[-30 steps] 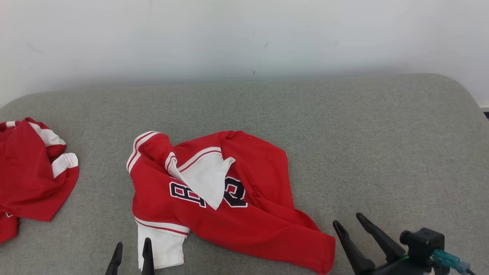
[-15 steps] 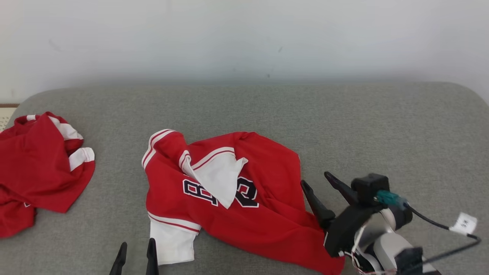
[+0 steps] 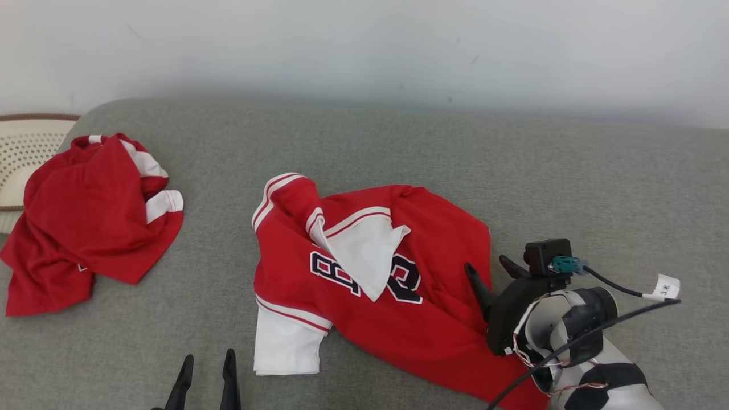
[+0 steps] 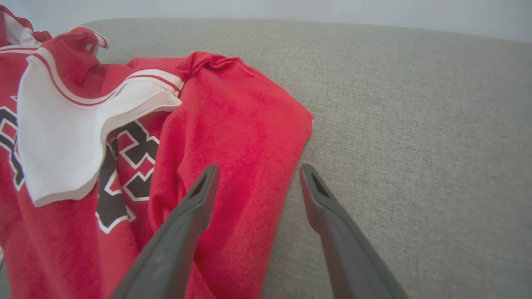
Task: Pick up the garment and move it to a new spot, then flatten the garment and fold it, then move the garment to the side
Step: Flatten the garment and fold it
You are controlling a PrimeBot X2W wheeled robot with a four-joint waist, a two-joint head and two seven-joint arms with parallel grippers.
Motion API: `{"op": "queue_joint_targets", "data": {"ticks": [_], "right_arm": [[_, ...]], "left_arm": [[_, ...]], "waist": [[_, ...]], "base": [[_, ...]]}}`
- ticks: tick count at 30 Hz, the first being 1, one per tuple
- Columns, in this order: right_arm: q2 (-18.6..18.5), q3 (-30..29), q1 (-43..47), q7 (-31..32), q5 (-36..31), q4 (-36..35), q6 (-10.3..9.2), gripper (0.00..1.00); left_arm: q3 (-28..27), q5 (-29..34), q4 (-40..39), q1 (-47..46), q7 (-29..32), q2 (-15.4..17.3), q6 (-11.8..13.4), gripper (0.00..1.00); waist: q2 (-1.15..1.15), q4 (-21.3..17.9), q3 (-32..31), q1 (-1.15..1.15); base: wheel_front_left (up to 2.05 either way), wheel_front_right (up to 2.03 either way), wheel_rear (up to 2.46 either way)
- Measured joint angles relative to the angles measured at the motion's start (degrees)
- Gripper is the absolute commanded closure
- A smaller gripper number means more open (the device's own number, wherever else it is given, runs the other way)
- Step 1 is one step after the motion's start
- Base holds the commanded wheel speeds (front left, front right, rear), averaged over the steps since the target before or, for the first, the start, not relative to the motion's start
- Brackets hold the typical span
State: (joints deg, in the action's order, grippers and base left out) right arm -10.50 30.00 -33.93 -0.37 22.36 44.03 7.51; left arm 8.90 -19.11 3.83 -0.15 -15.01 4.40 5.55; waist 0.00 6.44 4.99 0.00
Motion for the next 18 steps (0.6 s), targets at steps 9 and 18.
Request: {"op": "queue_joint_targets", "data": {"ticks": [9, 18], "right_arm": [[2.72, 0.62, -4.71, -0.63, 0.85, 10.98, 0.0, 0.0], [3.12, 2.14, -8.21, -5.43, 1.98, 14.94, 0.0, 1.0]], "left_arm": [[-0.15, 0.01, 0.44, -1.02, 0.0, -0.38, -0.46, 0.0], [-0.92, 0.08, 0.7, -1.12, 0.0, -0.65, -0.91, 0.0]], "waist": [[0.0, 1.65, 1.62, 0.0], [0.0, 1.72, 2.31, 0.0]], "base": [[0.0, 0.0, 0.0], [0.0, 0.0, 0.0]]}}
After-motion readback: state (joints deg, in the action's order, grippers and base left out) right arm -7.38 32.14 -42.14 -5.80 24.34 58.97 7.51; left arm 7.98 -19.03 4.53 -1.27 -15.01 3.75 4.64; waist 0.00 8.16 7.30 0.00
